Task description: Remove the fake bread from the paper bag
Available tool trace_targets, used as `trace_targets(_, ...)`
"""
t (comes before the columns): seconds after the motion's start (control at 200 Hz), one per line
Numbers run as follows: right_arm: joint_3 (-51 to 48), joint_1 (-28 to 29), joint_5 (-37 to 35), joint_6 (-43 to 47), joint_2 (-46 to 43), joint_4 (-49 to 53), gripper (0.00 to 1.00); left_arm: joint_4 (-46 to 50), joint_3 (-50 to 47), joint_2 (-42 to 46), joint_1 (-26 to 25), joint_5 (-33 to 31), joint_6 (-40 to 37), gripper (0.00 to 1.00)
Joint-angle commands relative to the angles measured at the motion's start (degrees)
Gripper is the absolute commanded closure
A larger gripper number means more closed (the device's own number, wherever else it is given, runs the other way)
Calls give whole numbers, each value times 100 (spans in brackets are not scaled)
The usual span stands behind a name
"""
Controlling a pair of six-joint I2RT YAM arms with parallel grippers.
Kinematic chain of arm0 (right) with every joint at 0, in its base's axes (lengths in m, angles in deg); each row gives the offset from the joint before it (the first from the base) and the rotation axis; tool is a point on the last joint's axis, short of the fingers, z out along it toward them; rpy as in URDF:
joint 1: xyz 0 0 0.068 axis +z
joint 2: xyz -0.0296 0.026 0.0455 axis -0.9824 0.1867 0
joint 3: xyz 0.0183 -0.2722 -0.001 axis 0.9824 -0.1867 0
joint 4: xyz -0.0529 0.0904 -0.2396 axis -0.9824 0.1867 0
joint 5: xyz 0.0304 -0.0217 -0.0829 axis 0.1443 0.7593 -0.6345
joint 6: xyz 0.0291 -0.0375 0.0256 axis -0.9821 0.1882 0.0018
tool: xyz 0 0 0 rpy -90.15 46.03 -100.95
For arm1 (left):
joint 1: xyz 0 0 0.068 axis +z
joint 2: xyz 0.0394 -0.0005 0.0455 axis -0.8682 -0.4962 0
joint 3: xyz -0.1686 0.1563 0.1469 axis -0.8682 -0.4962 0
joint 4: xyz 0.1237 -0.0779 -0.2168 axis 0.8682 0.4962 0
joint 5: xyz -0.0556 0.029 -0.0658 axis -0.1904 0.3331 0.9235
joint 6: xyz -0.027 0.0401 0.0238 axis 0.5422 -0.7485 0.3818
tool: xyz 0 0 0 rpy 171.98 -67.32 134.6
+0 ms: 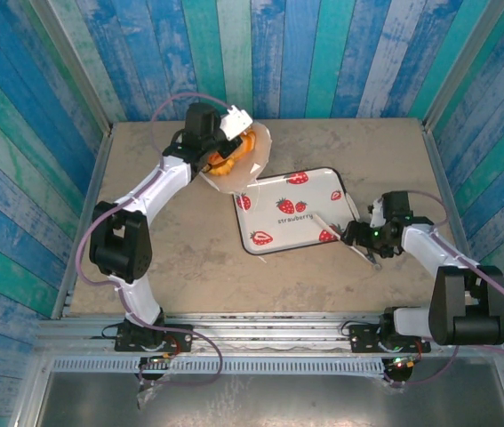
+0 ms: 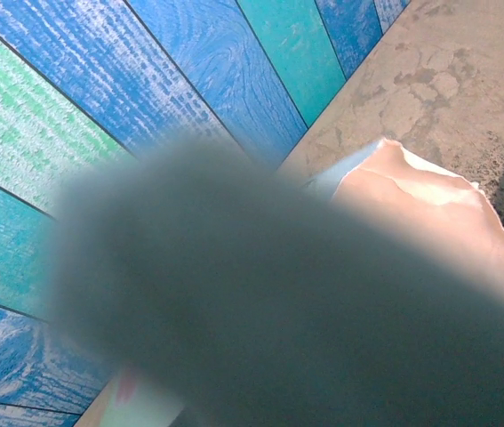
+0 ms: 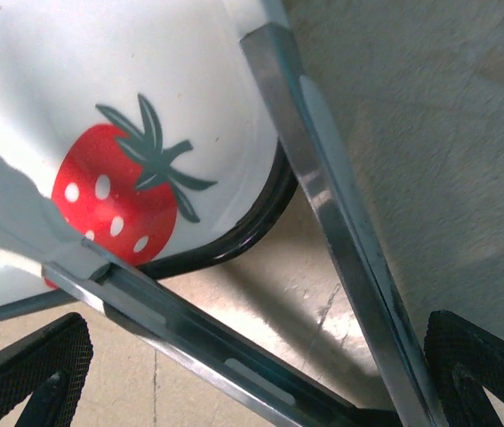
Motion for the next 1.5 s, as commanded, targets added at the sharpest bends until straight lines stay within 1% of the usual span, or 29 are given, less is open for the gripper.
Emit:
trace_targets(0.0,-134,-10,435,24,-71,8,0,-190,40,415,-5,-33,151,100)
trace_targets(0.185,-153,134,346,-64,-79,133,0,-172,47,413,-12,-142,136,100)
trace_targets(0.401,-57,752,-543,-348,-6,365,0,-158,35,477,-5,-174,67,100)
trace_targets(0.506,-73,910,-992,-532,-24,416,0,-164,22,500,-5,-174,44,100)
trace_targets(0.651,-113,1023,-1291,-647,-82,414,1,-195,-3,514,-5,-165,30,100)
trace_targets(0.766,-99,1145,-1417,-688,31,405,3,-203,2,530,-5,-165,30,100)
trace_targets(0.977,30,1369,-1587,-765,335,369,10,-181,17,542,-10,-196,25,100)
trace_targets(1.252,117,1385,-1624,-769,522,431,17,-171,6,575,-5,-262,13,100)
trace_targets(1.497,82,1389,-1608,-778,502,530,31,-171,24,602,-5,-367,-18,100)
